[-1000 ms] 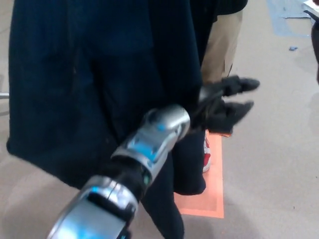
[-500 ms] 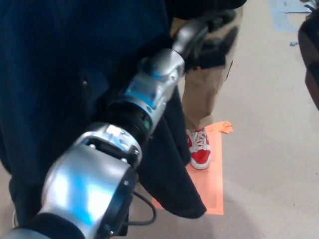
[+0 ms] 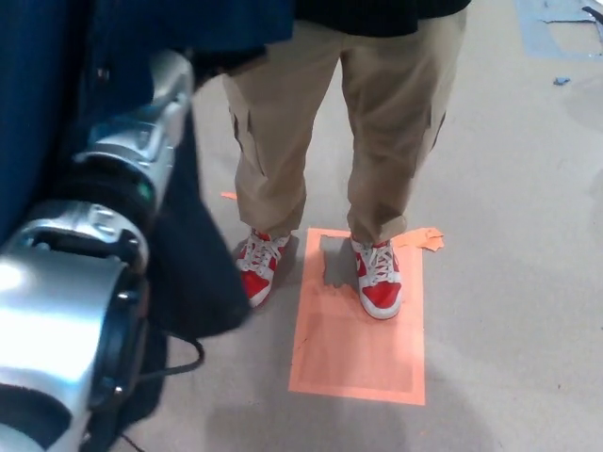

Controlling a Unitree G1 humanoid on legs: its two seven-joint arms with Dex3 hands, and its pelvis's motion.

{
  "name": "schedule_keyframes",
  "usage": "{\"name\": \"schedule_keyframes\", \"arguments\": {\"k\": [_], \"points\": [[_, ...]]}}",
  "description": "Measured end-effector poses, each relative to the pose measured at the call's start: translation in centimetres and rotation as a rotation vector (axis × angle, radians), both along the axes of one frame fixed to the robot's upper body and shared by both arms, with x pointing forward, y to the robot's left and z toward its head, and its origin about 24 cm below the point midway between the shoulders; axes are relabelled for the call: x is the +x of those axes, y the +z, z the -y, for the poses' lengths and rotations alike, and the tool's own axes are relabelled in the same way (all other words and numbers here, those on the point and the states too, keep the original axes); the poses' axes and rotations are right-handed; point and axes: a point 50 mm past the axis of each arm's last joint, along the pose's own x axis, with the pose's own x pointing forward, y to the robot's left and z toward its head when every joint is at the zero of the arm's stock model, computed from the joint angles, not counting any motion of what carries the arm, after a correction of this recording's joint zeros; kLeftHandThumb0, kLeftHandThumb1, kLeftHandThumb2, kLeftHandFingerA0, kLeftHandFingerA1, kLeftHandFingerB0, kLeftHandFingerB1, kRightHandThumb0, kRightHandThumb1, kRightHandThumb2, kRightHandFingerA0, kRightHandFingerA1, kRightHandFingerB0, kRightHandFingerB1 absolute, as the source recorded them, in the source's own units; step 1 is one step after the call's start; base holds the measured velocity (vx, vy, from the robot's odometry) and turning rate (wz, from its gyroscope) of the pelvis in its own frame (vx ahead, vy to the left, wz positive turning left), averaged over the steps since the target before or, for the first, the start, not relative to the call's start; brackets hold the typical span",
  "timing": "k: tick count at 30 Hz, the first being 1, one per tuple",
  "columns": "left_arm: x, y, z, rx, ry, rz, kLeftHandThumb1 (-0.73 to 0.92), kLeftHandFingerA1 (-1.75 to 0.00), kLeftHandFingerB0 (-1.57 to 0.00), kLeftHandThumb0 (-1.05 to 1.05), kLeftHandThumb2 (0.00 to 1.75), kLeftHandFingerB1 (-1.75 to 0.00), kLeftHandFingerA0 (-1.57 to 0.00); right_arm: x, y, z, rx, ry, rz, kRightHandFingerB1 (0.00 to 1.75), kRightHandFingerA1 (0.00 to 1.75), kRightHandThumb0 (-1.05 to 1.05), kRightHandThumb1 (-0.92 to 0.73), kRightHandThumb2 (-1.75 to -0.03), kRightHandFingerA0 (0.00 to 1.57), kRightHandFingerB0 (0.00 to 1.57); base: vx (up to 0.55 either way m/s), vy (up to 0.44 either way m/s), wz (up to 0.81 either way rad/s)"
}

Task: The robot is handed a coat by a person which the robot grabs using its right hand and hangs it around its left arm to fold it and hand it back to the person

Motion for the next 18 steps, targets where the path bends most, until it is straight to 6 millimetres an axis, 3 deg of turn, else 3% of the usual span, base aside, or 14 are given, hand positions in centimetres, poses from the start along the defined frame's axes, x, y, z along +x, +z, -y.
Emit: {"name": "schedule_keyframes", "arguments": {"k": [1,2,3,4,11,12,13,18], "points": [[0.0,-0.1,-0.5,-0.007,0.013,-0.003,0.75,-0.29,-0.07,-0.84,1.06,-0.28,-0.07,0.1,0.0,0.7,0.008,-0.008,-0.001,0.89,0.74,-0.36,-0.71,-1.09,0.91,1.03,0.0,0.0,0.0],[-0.1,-0.3,-0.9,-0.014,0.024,-0.006,0.78,-0.29,-0.1,-0.81,0.79,-0.29,-0.09,0.1,0.1,1.3,0.018,-0.015,-0.004,0.73,0.56,-0.38,-0.87,-0.67,1.16,1.19,0.0,0.0,0.0],[-0.1,-0.5,-1.4,-0.015,0.035,-0.011,0.78,-0.29,-0.1,-0.81,0.79,-0.29,-0.09,0.1,0.2,2.1,0.036,-0.016,-0.008,0.73,0.56,-0.38,-0.87,-0.67,1.16,1.19,0.0,0.0,0.0],[-0.1,-0.6,-1.7,-0.011,0.042,-0.013,0.92,-0.27,-0.1,-0.76,0.69,-0.25,-0.1,0.1,0.2,2.6,0.047,-0.014,-0.011,0.74,0.56,-0.38,-0.88,-0.67,1.16,1.19,0.0,0.0,0.0],[-0.5,-1.4,-3.7,0.002,0.088,-0.023,0.91,-0.25,-0.11,-0.79,0.69,-0.24,-0.12,-0.2,-0.1,7.0,0.136,-0.019,-0.016,0.73,0.57,-0.37,-0.88,-0.66,1.19,1.18,0.0,0.0,0.0],[-0.6,-1.6,-3.9,0.001,0.091,-0.027,0.76,-0.25,-0.08,-0.85,0.86,-0.25,-0.07,-0.2,-0.5,8.0,0.155,-0.014,-0.016,0.8,0.57,-0.36,-0.89,-0.66,1.18,1.16,0.0,0.0,0.0],[-0.6,-1.9,-4.1,0.0,0.094,-0.03,0.76,-0.29,-0.09,-0.86,1.08,-0.27,-0.09,-0.1,-0.9,8.6,0.167,-0.014,-0.02,0.75,0.57,-0.35,-0.87,-0.67,1.18,1.19,0.0,0.0,0.0],[-0.9,-2.8,-4.6,-0.002,0.097,-0.052,0.76,-0.27,-0.07,-0.85,1.07,-0.25,-0.07,0.3,-3.9,11.8,0.231,-0.021,-0.053,0.71,0.58,-0.35,-0.9,-0.67,1.23,1.19,0.0,0.0,0.0]]}}
